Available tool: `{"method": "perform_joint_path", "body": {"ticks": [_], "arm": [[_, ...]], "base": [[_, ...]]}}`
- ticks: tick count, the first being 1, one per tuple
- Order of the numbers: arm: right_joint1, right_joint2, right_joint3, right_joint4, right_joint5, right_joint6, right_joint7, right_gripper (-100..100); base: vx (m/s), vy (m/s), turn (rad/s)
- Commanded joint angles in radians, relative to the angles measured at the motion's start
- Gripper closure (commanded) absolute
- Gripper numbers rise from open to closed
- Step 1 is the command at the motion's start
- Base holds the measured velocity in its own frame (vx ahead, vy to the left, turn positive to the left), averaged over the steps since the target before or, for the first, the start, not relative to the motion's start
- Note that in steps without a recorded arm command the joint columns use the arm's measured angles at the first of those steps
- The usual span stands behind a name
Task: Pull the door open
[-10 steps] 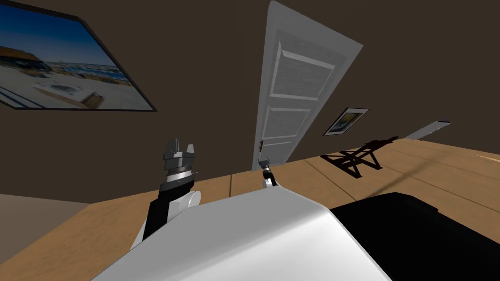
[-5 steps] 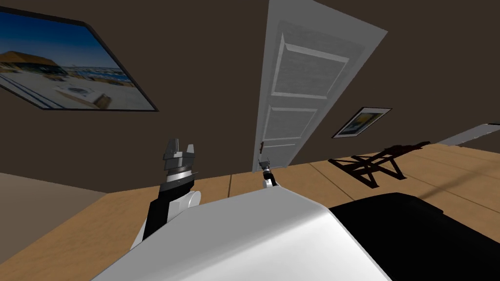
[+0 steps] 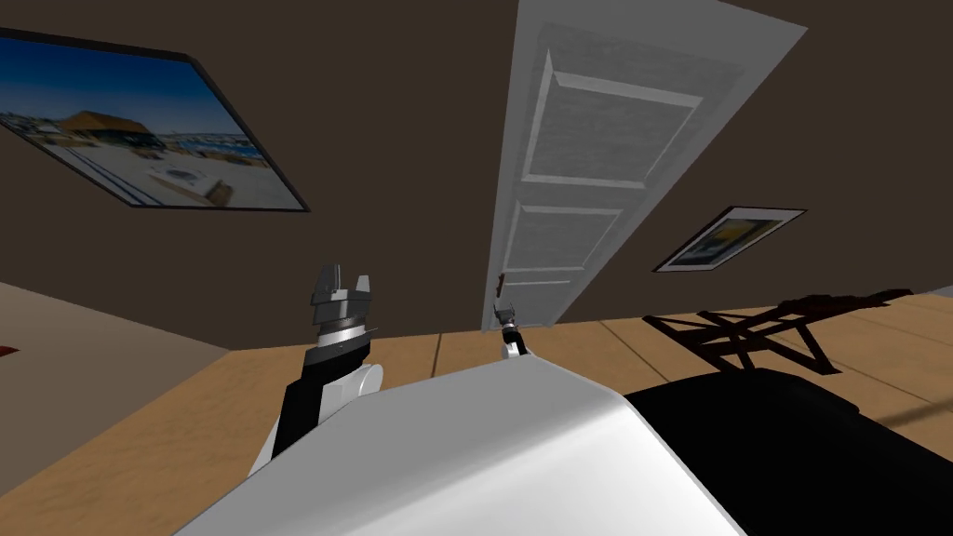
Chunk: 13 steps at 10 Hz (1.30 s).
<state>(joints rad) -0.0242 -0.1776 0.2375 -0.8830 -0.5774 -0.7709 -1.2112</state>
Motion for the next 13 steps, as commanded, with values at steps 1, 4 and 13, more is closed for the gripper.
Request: {"method": "perform_joint_path", "body": {"ticks": [1, 4, 13], "arm": [[-0.012, -0.002, 0.005, 0.035, -0.012, -0.012, -0.032, -100], [-0.029, -0.004, 0.011, 0.082, -0.028, -0.026, -0.074, -100], [0.002, -0.108, -0.012, 0.144, -0.062, -0.074, -0.203, -100]], "base": [[0.044, -0.134, 0.106], [0.040, -0.107, 0.108], [0.118, 0.009, 0.112]]}}
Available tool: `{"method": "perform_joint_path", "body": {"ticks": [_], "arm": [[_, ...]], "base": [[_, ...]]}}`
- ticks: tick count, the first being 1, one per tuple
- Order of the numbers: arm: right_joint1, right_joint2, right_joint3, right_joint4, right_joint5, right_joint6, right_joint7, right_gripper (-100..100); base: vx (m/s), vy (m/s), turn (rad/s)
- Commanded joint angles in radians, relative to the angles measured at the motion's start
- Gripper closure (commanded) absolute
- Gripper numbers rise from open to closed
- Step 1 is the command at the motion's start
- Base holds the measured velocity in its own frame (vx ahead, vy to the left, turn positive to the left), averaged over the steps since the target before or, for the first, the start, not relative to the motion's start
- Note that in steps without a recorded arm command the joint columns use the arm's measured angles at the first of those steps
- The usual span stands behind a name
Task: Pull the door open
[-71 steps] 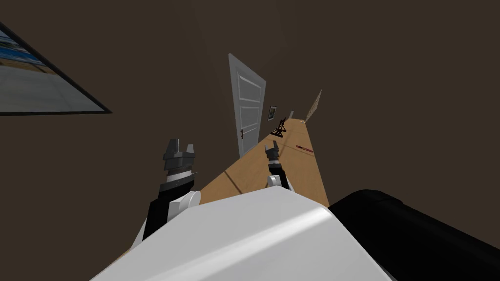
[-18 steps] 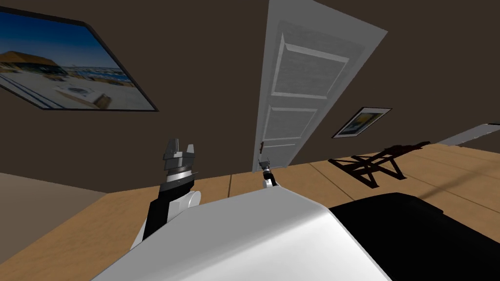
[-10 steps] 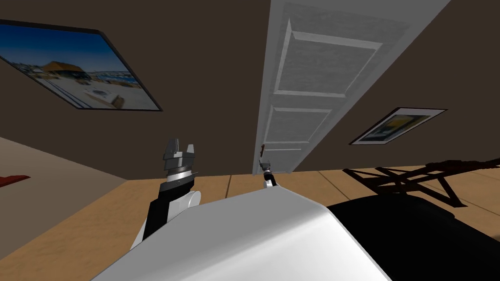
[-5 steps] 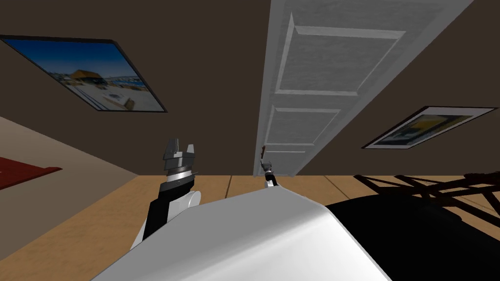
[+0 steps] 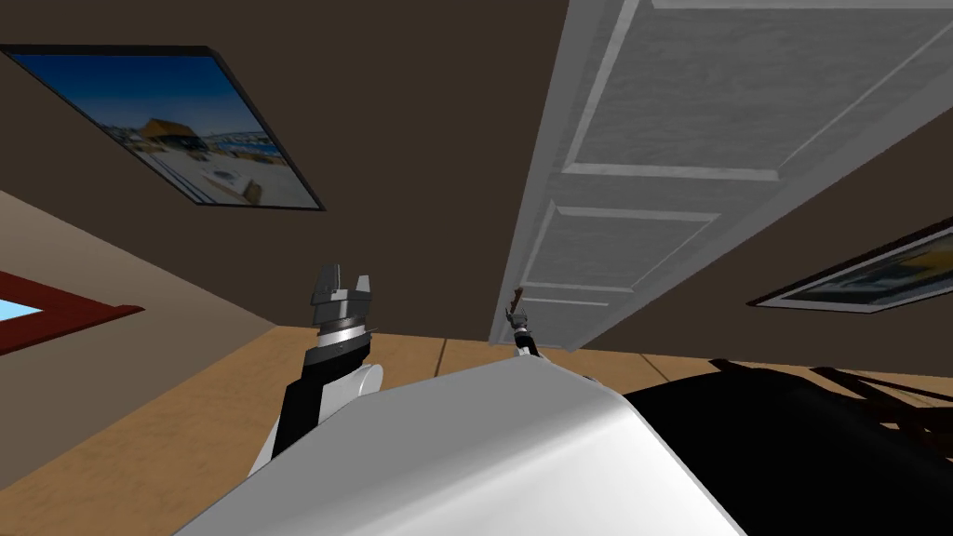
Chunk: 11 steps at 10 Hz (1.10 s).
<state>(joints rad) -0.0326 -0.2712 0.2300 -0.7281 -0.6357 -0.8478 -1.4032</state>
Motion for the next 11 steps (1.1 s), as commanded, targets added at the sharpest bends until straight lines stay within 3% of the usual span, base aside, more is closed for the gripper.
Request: {"method": "perform_joint_path", "body": {"ticks": [1, 4, 5, 6, 7, 11], "arm": [[0.018, -0.033, -0.009, -0.004, -0.009, -0.005, -0.030, -100], [0.033, -0.073, -0.019, 0.012, -0.019, -0.021, -0.072, -100], [0.033, -0.073, -0.019, 0.012, -0.019, -0.021, -0.072, -100], [0.053, -0.065, -0.013, -0.009, -0.017, -0.010, -0.062, -100], [0.053, -0.065, -0.013, -0.009, -0.017, -0.010, -0.062, 100], [0.053, -0.065, -0.013, -0.009, -0.017, -0.010, -0.062, 100]], "base": [[0.185, -0.013, 0.123], [0.173, -0.042, 0.099], [0.073, 0.003, 0.014], [0.003, 0.014, -0.014], [-0.016, 0.011, 0.023], [-0.001, -0.008, -0.008]]}}
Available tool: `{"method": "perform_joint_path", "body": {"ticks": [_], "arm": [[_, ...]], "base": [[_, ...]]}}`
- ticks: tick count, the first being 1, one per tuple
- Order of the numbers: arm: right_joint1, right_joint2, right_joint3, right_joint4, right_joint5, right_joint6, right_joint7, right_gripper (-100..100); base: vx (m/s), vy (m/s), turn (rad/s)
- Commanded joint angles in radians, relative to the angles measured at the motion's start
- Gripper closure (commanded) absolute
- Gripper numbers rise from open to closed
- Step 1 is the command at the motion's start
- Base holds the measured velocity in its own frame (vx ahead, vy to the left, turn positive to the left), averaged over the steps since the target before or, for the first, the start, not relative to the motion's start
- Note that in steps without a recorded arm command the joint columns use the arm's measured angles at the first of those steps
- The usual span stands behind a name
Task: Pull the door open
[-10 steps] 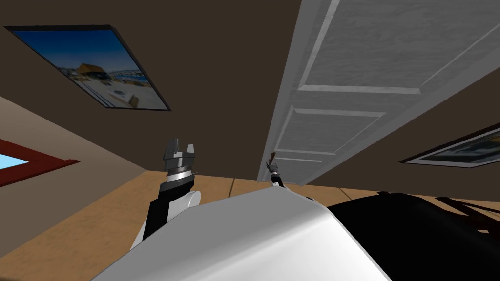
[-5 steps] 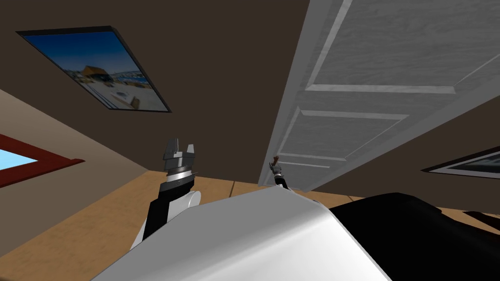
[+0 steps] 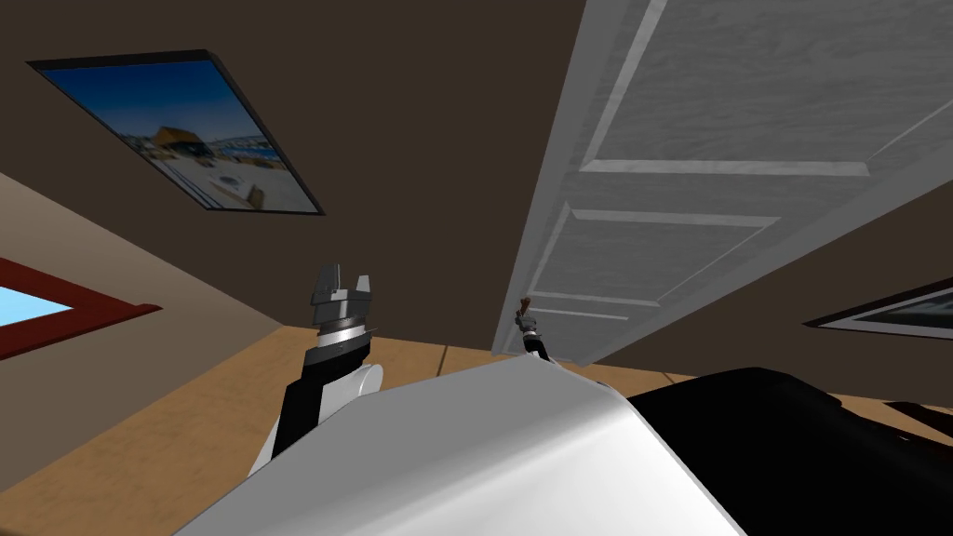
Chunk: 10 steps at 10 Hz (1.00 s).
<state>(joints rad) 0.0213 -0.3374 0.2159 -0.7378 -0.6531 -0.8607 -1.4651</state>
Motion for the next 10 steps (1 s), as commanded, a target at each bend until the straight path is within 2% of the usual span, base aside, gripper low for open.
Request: {"method": "perform_joint_path", "body": {"ticks": [1, 4, 10], "arm": [[-0.001, 0.001, 0.001, 0.000, 0.000, 0.003, 0.000, 100], [0.011, -0.023, 0.028, -0.011, 0.012, -0.008, -0.032, 100], [0.041, -0.085, 0.105, -0.041, 0.045, -0.030, -0.119, 100]], "base": [[0.000, 0.000, 0.000], [-0.155, -0.016, 0.064], [-0.213, -0.035, 0.102]]}}
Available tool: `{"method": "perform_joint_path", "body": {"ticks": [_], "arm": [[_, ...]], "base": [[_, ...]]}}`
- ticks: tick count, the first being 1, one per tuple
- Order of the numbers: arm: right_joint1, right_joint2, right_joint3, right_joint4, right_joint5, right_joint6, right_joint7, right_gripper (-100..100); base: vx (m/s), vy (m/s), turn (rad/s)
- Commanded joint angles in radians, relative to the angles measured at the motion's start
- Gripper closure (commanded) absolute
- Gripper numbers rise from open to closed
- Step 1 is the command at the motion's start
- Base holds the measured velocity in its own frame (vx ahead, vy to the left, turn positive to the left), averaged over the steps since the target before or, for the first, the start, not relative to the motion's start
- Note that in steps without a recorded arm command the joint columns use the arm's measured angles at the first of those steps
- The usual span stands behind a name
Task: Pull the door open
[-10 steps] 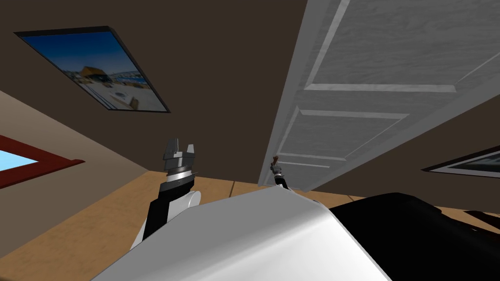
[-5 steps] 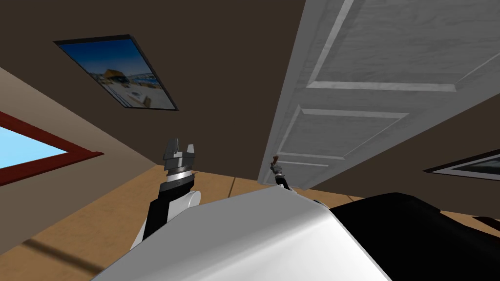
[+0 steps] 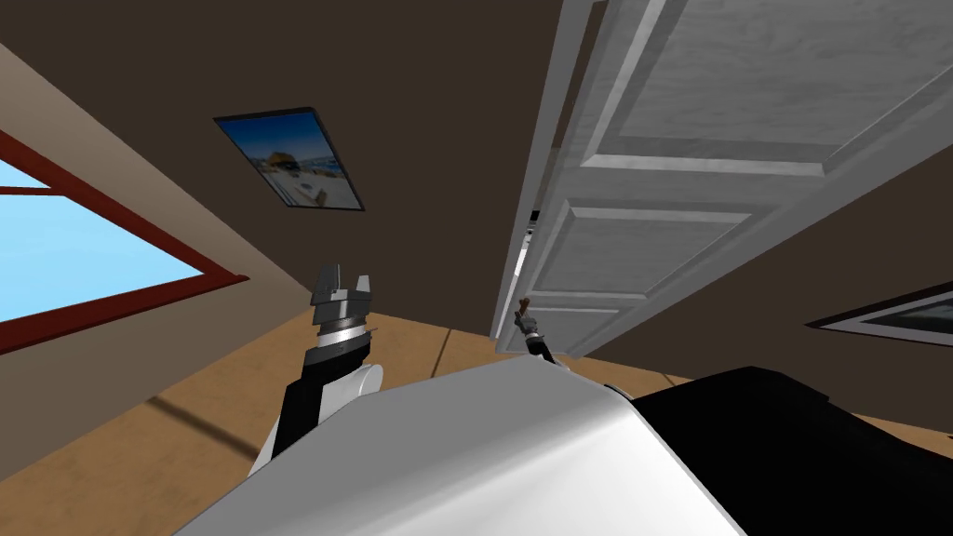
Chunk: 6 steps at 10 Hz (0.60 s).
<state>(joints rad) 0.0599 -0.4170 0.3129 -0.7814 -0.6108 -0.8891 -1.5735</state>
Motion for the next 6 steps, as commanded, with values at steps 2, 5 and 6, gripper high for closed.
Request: {"method": "perform_joint_path", "body": {"ticks": [2, 5, 6], "arm": [[0.014, -0.017, 0.022, -0.005, 0.008, -0.013, -0.021, 100], [0.030, -0.041, 0.050, -0.011, 0.017, -0.035, -0.048, 100], [0.037, -0.051, 0.062, -0.014, 0.021, -0.044, -0.060, 100]], "base": [[-0.109, -0.003, 0.065], [-0.199, -0.049, 0.091], [-0.226, -0.051, 0.121]]}}
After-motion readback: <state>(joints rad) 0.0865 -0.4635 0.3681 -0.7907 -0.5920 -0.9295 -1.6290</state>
